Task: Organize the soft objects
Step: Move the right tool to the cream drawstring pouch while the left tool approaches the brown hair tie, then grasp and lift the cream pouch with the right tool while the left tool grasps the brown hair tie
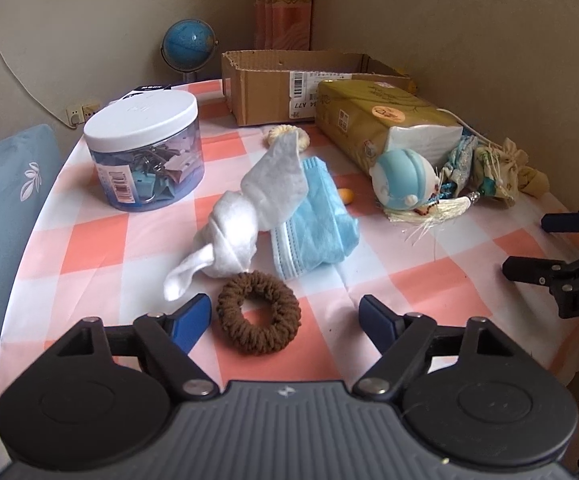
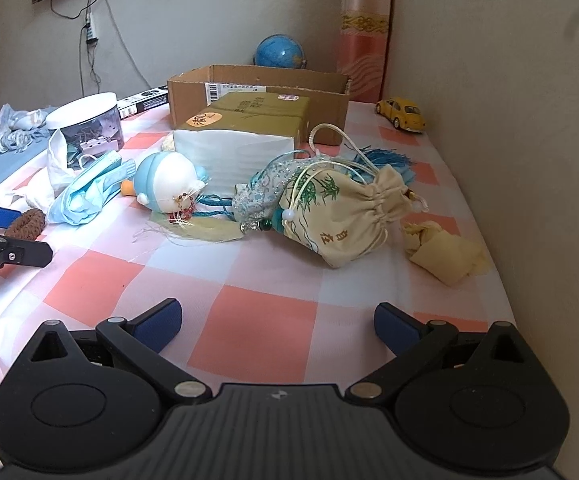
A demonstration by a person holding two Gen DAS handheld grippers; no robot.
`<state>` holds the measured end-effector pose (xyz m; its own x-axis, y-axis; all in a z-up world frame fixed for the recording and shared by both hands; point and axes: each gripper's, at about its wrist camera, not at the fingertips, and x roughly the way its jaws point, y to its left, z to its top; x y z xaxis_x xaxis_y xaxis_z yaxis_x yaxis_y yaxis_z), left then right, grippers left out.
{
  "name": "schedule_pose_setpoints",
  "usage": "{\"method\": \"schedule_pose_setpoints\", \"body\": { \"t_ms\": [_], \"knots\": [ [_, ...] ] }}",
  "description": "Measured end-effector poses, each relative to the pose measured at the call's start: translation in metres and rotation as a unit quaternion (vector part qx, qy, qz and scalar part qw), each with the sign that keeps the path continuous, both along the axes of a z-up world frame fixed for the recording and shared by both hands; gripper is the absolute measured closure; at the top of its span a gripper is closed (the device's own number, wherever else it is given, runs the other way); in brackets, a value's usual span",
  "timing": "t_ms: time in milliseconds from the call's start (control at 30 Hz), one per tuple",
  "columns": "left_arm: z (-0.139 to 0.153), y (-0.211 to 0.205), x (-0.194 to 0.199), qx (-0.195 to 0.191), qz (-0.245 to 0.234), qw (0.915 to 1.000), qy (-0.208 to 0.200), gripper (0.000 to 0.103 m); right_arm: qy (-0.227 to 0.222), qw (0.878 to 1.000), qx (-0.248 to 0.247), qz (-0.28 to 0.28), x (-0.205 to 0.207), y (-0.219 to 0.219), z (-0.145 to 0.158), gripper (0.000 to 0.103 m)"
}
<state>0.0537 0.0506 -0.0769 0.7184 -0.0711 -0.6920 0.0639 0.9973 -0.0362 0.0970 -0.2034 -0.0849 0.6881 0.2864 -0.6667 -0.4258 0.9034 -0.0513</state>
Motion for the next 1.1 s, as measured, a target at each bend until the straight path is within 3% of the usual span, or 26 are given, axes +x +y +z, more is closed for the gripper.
{"method": "schedule_pose_setpoints", "body": {
  "t_ms": [1100],
  "knots": [
    [0.0,-0.003,0.003,0.0,0.006,1.0,-0.003,0.022,-0.008,0.999,0.014,-0.036,0.068,0.003,0.015,0.003]
  ]
}}
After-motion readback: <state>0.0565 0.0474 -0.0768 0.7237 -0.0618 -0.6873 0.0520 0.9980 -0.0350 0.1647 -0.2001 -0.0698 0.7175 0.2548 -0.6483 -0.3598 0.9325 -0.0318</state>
